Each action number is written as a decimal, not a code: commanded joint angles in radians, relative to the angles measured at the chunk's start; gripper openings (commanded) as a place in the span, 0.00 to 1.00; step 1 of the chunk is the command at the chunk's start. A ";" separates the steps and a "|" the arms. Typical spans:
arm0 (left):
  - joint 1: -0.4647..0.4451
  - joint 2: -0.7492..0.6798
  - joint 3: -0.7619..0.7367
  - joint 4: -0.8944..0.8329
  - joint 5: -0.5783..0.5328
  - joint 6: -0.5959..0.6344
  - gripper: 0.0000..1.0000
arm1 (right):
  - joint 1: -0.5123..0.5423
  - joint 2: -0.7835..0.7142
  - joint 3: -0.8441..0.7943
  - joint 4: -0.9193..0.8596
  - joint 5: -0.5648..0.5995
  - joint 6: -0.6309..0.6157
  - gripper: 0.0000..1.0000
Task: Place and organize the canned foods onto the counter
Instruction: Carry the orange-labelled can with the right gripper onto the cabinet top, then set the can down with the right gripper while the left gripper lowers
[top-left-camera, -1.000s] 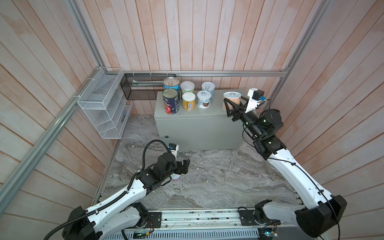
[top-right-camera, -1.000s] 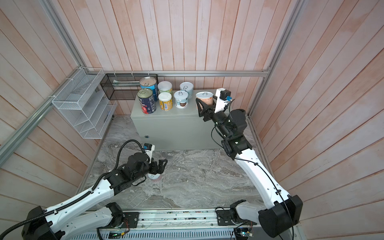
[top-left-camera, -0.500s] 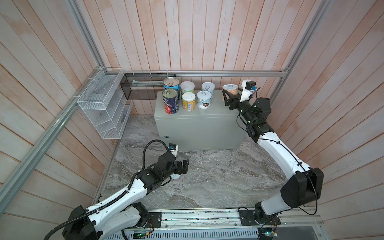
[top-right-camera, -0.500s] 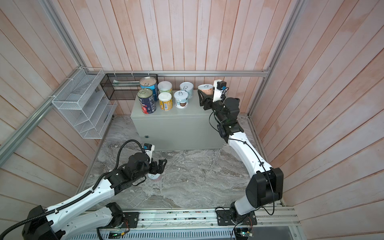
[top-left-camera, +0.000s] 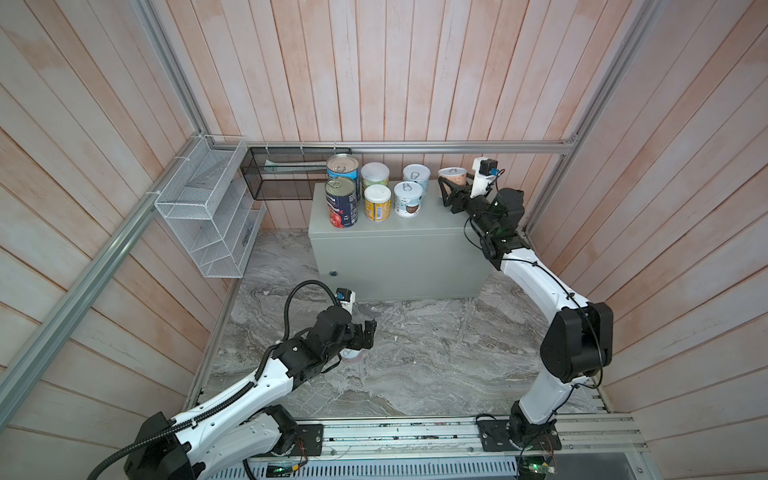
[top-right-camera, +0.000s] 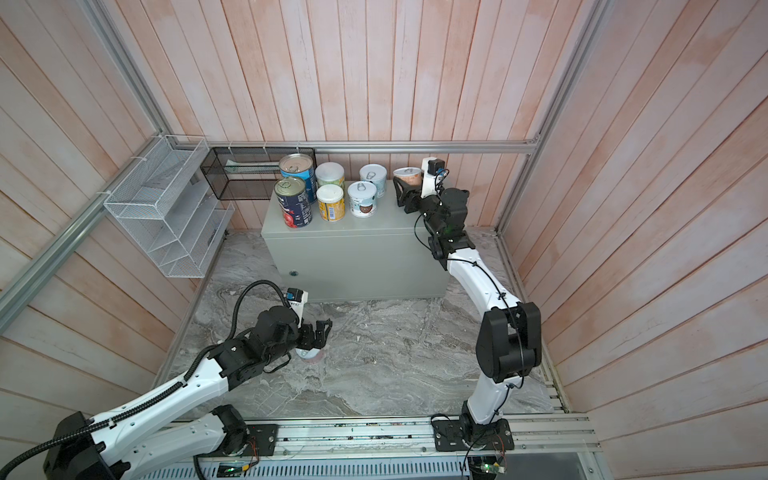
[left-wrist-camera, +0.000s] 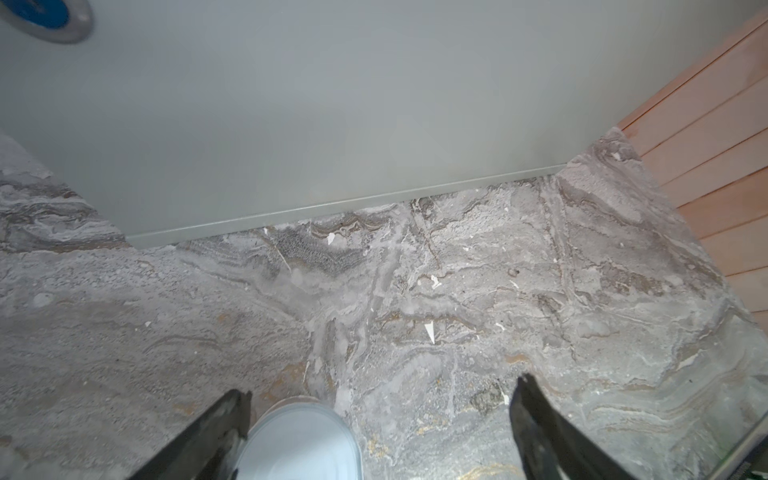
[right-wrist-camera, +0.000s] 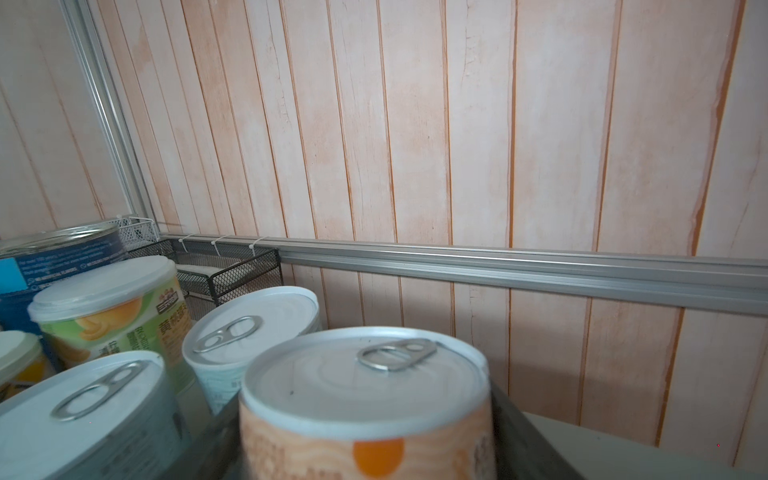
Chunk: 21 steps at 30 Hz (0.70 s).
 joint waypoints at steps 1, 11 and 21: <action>0.005 -0.027 0.023 -0.035 -0.035 -0.012 1.00 | -0.005 0.011 0.063 0.119 -0.017 0.018 0.58; 0.004 -0.040 0.034 -0.055 -0.044 0.000 1.00 | -0.005 0.086 0.165 0.049 -0.026 0.012 0.61; 0.004 -0.062 0.015 -0.080 -0.043 -0.019 1.00 | -0.005 0.028 0.088 0.069 -0.023 0.028 0.91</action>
